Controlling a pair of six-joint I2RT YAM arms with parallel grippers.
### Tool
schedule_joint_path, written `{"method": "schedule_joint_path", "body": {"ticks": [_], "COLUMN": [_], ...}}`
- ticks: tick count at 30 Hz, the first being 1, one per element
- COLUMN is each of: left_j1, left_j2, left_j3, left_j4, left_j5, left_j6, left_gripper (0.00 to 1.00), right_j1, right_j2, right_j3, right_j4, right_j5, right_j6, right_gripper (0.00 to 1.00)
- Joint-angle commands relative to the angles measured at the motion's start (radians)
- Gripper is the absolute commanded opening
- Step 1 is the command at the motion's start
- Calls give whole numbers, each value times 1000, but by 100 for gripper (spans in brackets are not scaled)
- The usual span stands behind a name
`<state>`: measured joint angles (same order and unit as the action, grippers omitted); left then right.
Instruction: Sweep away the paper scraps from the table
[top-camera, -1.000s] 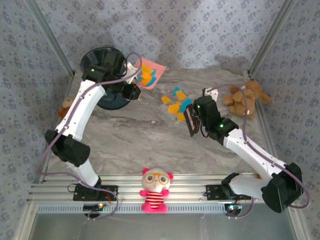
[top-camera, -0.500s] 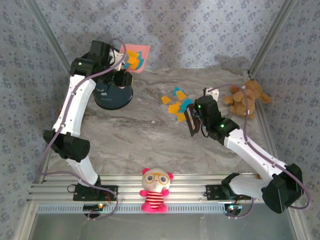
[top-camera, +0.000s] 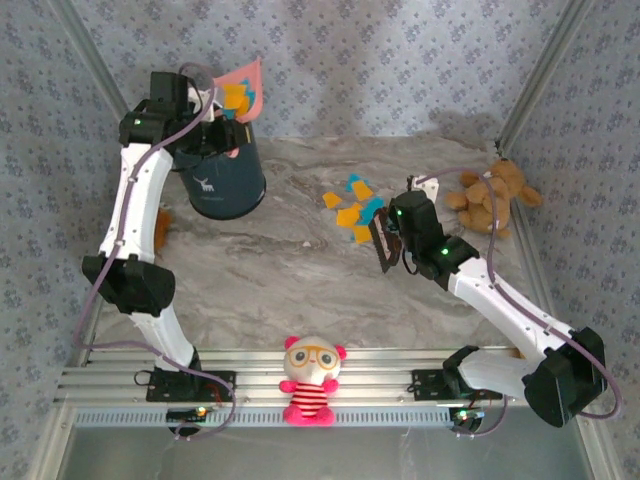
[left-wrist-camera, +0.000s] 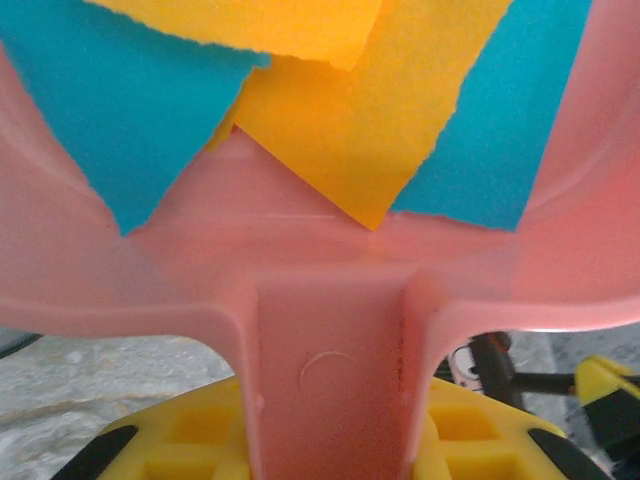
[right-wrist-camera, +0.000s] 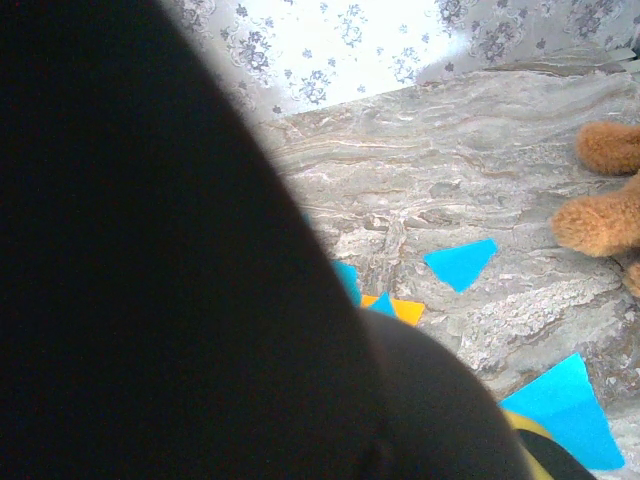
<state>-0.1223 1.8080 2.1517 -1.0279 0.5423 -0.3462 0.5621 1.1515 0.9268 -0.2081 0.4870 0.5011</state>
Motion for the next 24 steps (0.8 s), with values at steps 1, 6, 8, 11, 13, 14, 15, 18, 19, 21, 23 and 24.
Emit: {"method": "schedule_joint_path", "body": {"ticks": [1, 6, 8, 11, 13, 14, 15, 18, 19, 21, 23, 24], "left_j1": [31, 64, 76, 85, 85, 85, 85, 88, 91, 94, 96, 95], "left_j2": [16, 33, 40, 54, 58, 59, 60, 59, 59, 58, 58, 56], "left_j3": [11, -23, -42, -57, -62, -65, -69, -96, -109, -135, -154, -164], "left_j4": [101, 203, 246, 290, 309, 321, 331, 390, 413, 464, 505, 525], "left_j5": [84, 165, 195, 226, 232, 237, 239, 252, 259, 277, 289, 293], "left_j6": [-119, -237, -295, -355, -377, -388, -398, -454, -480, -534, -579, -597], "left_gripper": [0, 0, 0, 0, 0, 0, 0, 0, 0, 0, 0, 0], "right_j1": [-5, -6, -5, -5, -6, -6, -5, -6, -6, -6, -5, -5], "right_j2": [-32, -35, -36, -38, -38, -38, -38, -38, -39, -39, -40, -41], "right_j3": [17, 19, 19, 18, 17, 17, 15, 12, 12, 12, 11, 10], "right_j4": [0, -5, -4, -4, -5, -4, -6, -6, -6, -9, -8, -11], "right_j5": [15, 14, 13, 13, 14, 14, 14, 14, 14, 14, 13, 15], "right_j6": [0, -1, -1, 2, 4, 4, 4, 7, 8, 9, 9, 11], "right_gripper": [0, 0, 0, 0, 0, 0, 0, 0, 0, 0, 0, 0]}}
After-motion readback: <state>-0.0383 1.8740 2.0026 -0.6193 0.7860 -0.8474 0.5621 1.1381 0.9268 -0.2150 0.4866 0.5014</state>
